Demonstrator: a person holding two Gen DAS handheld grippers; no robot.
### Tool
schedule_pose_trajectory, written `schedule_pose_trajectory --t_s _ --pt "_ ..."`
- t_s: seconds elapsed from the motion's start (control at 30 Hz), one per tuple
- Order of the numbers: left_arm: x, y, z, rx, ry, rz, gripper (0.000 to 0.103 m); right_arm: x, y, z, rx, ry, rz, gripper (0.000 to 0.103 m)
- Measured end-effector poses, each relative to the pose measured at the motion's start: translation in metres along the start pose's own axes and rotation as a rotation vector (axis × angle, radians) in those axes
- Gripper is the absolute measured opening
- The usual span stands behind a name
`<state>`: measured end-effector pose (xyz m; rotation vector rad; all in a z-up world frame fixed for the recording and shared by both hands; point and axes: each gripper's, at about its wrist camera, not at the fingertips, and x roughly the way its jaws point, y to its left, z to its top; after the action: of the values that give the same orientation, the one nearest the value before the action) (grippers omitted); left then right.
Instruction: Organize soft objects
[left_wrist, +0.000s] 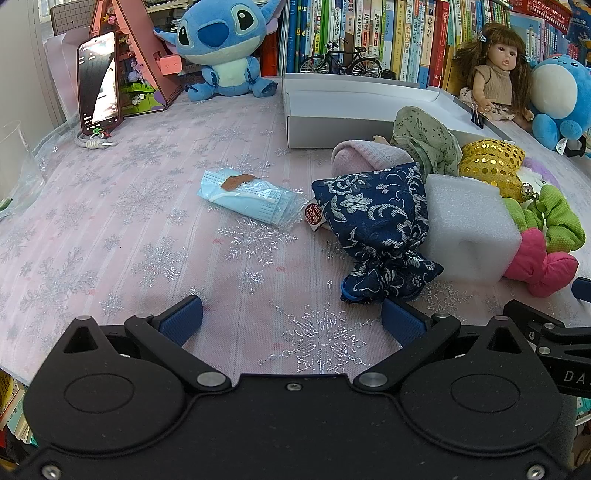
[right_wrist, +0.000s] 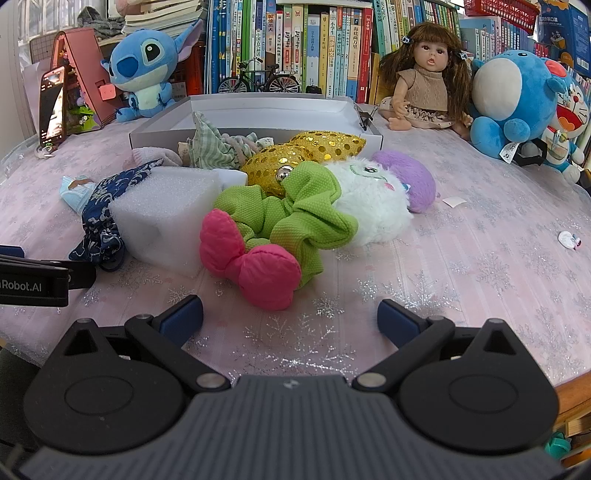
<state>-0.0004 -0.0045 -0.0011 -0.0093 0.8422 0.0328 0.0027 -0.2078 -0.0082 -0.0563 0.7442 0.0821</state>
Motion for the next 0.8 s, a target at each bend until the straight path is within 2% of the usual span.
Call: schedule_pose_trajectory --t_s 0.8 --pt "-0.0014 0.0027 0.0013 0.009 -0.012 -0.007 0.103 -0.0023 -0.0007 -0.0023 0.004 -0.014 0.0 0.103"
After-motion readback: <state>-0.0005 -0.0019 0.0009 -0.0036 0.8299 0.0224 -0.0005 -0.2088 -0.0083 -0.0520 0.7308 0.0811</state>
